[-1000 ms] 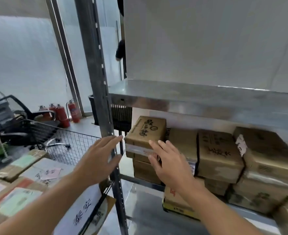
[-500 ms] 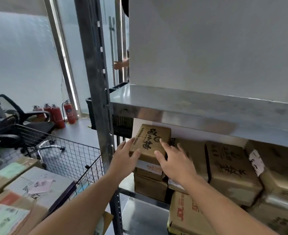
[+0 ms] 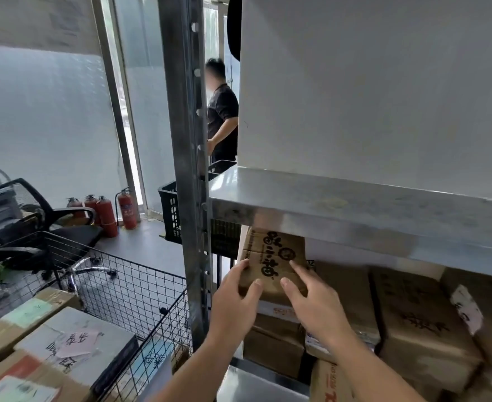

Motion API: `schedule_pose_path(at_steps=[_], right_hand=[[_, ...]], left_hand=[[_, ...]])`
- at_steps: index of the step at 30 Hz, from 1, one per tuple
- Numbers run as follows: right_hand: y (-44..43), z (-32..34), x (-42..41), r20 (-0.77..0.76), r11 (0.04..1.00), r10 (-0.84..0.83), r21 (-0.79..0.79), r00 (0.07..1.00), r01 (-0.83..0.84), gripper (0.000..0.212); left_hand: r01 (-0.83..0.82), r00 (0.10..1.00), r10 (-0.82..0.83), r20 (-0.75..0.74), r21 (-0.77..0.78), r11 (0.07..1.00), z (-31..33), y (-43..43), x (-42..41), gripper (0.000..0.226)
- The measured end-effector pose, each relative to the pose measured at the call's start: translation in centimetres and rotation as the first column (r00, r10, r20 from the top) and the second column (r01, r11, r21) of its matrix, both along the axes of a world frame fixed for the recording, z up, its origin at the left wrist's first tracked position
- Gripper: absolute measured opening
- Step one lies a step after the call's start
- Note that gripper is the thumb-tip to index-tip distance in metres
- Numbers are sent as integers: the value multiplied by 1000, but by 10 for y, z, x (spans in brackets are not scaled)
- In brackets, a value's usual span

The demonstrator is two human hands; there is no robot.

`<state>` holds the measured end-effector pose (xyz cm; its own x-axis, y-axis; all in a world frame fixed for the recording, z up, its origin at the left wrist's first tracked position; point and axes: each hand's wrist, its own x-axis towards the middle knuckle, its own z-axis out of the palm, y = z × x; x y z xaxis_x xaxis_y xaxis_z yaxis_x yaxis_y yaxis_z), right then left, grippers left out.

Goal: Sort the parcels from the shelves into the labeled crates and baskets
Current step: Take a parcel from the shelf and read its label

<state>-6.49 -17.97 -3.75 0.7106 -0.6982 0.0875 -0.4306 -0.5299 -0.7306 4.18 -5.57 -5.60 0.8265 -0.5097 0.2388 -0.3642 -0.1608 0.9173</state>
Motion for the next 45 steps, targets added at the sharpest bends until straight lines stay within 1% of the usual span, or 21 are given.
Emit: schedule_pose_path(at_steps=[4,6,9,12,14,17,18,21,23,24,26,28,29,30,33,34,36,38,41,43,45], right_hand=[[12,12,-20,189,997,-9,78,982,-5,55],[17,13,-32,248,991,-23,133,968,-10,54],[25,14,-56,342,987,-15,156,939,-42,51],[28,21,-80,450,979,0,181,893,-91,49],[29,23,-94,482,967,11,219,876,-132,49],[35,17,-115,506,932,8,309,863,-190,46],[38,12,-123,514,911,-4,356,858,-209,44],[49,0,-149,535,840,-35,473,844,-265,42],[55,-1,-165,551,810,1,489,834,-324,46],[58,0,-172,532,824,38,463,846,-328,45],[56,5,-183,436,896,129,334,891,-293,40],[58,14,-194,352,940,167,226,921,-256,28],[61,21,-200,343,945,193,188,919,-269,29],[65,26,-203,351,937,217,185,911,-295,35],[77,35,-212,393,928,230,185,890,-322,72],[78,35,-214,407,943,210,157,889,-295,78],[77,37,-220,448,949,176,158,877,-271,77],[74,35,-225,529,901,140,283,837,-329,69],[71,30,-229,649,716,12,526,761,-459,53],[73,22,-227,668,619,-52,605,743,-501,46],[79,17,-224,679,557,-51,628,733,-543,45]], left_hand=[[-20,999,22,24,-81,996,9,10,-21,37],[-51,997,40,-72,-165,985,14,16,-33,38],[-165,966,96,-239,-287,944,25,25,-58,37],[-266,946,196,-257,-276,924,31,28,-78,34],[-272,938,206,-278,-225,936,33,31,-92,29],[-213,911,117,-395,-208,955,36,42,-117,23],[-183,895,78,-440,-202,962,37,48,-125,26],[-3,854,-81,-514,-160,987,41,67,-154,53],[26,811,-157,-563,-233,972,38,75,-168,54],[5,817,-161,-554,-271,963,33,81,-172,56],[-31,905,-85,-417,-264,964,24,85,-178,59],[-33,994,23,-108,-93,995,16,86,-187,58],[-60,996,59,61,4,998,14,85,-192,59],[-91,981,80,179,56,994,13,83,-198,61],[-100,956,86,281,37,994,12,79,-216,68],[-70,966,71,247,-12,997,14,80,-222,67],[19,999,-14,28,-193,981,19,87,-231,59],[22,980,-92,-175,-367,930,23,98,-230,50],[-53,970,-41,-241,-372,927,21,109,-220,44],[-65,961,-30,-274,-331,941,22,116,-219,61],[-47,940,-83,-332,-363,931,18,122,-218,77]])
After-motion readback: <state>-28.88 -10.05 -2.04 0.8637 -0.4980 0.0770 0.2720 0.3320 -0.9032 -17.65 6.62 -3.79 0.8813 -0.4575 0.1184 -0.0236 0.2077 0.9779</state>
